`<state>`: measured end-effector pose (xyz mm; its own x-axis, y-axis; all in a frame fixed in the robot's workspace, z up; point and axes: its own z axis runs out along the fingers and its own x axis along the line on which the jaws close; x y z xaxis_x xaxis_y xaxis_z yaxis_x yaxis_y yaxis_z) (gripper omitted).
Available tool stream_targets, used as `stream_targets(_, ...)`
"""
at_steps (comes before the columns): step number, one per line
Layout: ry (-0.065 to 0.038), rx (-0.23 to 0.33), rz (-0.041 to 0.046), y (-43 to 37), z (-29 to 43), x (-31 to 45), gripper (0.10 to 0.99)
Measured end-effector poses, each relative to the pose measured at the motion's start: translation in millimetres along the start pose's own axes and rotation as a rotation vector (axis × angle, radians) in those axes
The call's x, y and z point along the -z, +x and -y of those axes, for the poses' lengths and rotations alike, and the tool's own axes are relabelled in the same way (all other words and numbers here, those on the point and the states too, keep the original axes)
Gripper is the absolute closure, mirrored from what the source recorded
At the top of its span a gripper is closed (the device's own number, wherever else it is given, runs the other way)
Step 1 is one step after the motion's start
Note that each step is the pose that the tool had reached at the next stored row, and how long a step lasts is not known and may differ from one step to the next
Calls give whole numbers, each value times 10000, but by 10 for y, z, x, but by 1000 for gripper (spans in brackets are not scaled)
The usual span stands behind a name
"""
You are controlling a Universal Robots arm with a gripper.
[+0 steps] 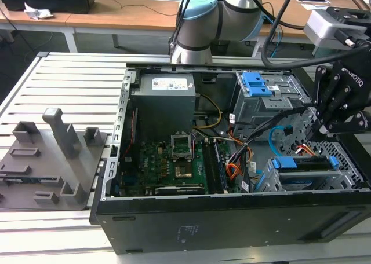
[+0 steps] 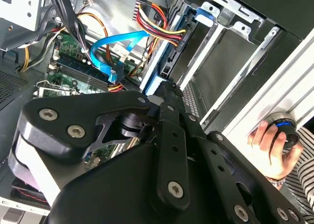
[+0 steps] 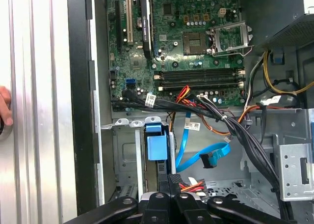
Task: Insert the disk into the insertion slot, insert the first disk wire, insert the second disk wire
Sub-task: 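Insert the second disk wire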
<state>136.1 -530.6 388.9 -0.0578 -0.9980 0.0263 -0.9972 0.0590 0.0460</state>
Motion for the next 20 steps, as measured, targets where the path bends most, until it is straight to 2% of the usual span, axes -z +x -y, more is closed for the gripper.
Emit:
stream_targets(6, 0, 0, 0, 0, -1, 0, 980)
stream_targets(8, 0, -1, 1, 0, -2, 0, 851)
stream_targets(9, 0, 0, 1, 0, -3, 0, 725)
stream_targets(13, 0, 0, 0, 0, -4, 0, 725)
stream_targets(17, 0, -1, 1, 1, -54, -3, 725)
stream_targets(19, 0, 3, 1, -35, -66, -3, 725)
stream_targets(20, 1, 12, 0, -94, -72, -1, 725)
